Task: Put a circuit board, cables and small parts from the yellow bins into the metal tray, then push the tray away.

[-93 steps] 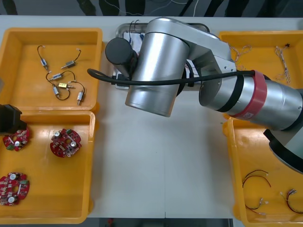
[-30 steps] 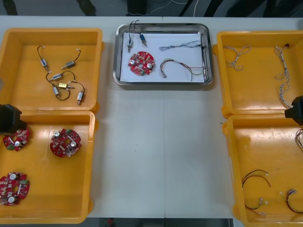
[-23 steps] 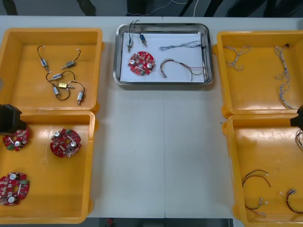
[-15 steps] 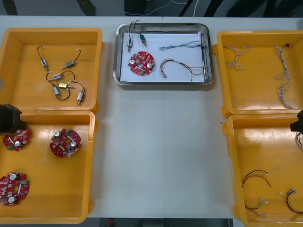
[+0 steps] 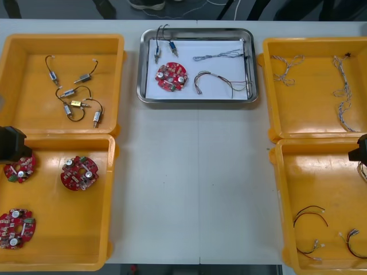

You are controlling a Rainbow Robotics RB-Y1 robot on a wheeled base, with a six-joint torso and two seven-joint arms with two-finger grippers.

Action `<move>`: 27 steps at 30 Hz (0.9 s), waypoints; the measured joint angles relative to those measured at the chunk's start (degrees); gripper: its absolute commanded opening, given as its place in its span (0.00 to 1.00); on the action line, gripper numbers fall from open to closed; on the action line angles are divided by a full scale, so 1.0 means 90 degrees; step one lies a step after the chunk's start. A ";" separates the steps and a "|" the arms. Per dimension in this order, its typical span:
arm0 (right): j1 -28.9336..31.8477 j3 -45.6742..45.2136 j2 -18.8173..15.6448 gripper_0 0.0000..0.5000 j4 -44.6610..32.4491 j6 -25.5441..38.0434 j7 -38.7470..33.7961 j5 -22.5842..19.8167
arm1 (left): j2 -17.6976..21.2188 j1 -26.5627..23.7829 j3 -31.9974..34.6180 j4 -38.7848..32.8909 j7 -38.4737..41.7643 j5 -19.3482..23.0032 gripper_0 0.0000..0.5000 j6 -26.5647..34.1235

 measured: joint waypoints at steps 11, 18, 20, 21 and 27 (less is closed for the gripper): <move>0.0001 0.0000 0.0000 1.00 0.0000 0.0000 -0.0001 -0.0074 | 0.0000 0.0000 0.0000 0.0000 0.0000 0.0000 1.00 0.0000; 0.0001 0.0000 0.0000 1.00 0.0000 0.0000 -0.0002 -0.0076 | 0.0000 0.0000 0.0000 0.0000 0.0000 0.0000 1.00 0.0000; 0.0001 0.0000 0.0000 1.00 0.0000 0.0000 -0.0002 -0.0076 | 0.0000 0.0000 0.0000 0.0000 0.0000 0.0000 1.00 0.0000; 0.0001 0.0000 0.0000 1.00 0.0000 0.0000 -0.0002 -0.0076 | 0.0000 0.0000 0.0000 0.0000 0.0000 0.0000 1.00 0.0000; 0.0001 0.0000 0.0000 1.00 0.0000 0.0000 -0.0002 -0.0077 | 0.0000 0.0000 0.0000 0.0000 0.0000 0.0000 1.00 0.0000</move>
